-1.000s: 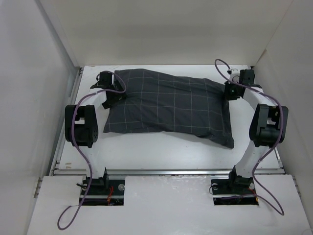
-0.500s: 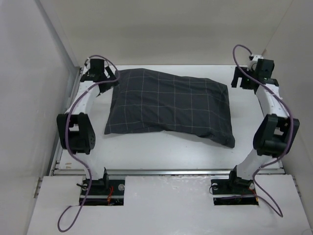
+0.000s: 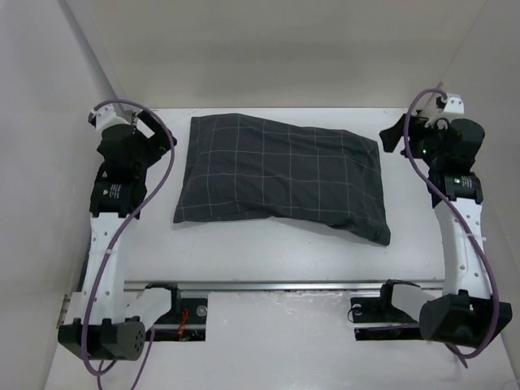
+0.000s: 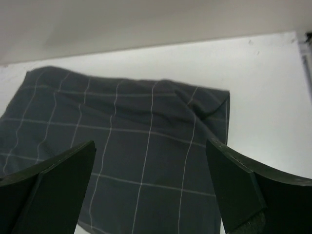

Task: Put the pillow into the pillowcase

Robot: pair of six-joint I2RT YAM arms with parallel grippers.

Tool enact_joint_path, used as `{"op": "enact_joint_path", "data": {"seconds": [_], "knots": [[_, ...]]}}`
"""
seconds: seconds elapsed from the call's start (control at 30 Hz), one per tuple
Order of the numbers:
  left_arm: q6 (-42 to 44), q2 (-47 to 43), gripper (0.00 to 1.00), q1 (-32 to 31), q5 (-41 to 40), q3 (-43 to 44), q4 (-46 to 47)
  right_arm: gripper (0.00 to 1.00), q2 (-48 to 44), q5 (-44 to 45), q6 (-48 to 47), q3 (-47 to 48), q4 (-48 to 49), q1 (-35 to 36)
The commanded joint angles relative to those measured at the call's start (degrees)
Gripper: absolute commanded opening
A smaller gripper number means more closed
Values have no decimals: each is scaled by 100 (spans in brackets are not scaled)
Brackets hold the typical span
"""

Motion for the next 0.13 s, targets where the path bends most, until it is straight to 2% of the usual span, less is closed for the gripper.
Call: {"op": "enact_joint_path", "data": {"seconds": [0.0, 0.1], "knots": [[-113, 245, 99, -59, -117, -211, -428, 100, 7, -224, 170, -331, 153, 61], [-113, 131, 99, -112, -170, -281, -490, 100, -47, -224, 118, -419, 284, 61]]}}
